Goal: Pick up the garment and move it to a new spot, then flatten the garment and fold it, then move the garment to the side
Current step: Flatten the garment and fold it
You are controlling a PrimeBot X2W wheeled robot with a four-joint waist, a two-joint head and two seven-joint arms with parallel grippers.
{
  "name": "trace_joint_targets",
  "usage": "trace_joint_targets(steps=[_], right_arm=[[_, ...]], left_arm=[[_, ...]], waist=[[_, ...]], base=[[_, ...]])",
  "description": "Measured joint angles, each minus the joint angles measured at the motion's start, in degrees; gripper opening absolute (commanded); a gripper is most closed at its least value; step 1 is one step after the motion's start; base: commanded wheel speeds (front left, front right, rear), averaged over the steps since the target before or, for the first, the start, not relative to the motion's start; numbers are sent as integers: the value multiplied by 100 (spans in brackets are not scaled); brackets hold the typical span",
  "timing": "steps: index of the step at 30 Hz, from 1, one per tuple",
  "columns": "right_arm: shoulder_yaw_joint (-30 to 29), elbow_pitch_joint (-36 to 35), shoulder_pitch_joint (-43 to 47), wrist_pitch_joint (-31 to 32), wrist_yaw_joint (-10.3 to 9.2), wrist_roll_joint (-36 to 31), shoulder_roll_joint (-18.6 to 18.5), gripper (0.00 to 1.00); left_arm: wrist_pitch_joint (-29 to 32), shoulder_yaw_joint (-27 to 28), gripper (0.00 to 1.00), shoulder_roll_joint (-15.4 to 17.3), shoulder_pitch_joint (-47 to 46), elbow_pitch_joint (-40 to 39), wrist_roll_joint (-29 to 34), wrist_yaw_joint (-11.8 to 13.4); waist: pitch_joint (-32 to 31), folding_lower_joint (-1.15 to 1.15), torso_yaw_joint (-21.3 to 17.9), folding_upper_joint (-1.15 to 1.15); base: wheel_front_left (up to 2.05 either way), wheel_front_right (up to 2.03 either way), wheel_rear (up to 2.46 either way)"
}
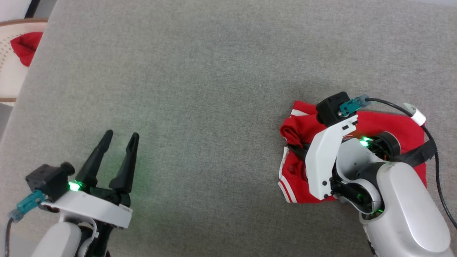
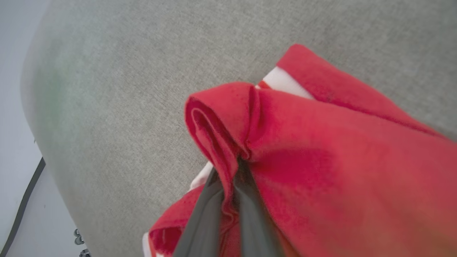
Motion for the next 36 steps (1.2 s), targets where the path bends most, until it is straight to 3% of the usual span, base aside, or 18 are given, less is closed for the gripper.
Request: trace_joint_targets(steps=[6,7,8,10,16,22,36], right_arm=[[174,337,-98,-396,2,136,-1,0],[199,358,-104,-472,2,188,-1,15],[219,361,-105,-555,2,237,3,38],[332,301,-105,-686,1,365,-46,100],[297,-54,-23,-1124,1,650,-379,100],[-236,-308,228,-1823,0,854,-782,100],[-1341,-7,1149,-3746,0,642,-1091,100]], left_arm=[[0,23,100,-3,-26,66,-7,0],[0,36,100,4,-20,70,-7,0],[0,51,100,14,-5,78,-7,0],[0,70,100,32,32,91,-5,0],[0,107,100,93,161,199,-21,0],[0,218,100,166,222,344,163,0],[-1,583,100,9,487,232,392,-3]], waist=[[-35,0,-39,0],[-58,0,-59,0],[-86,0,-80,0],[-149,0,-129,0],[-345,0,-284,0],[-615,0,-606,0],[-1081,0,-1023,0]], base=[[0,0,0],[0,0,0],[0,0,0],[0,0,0],[0,0,0],[0,0,0],[0,0,0]])
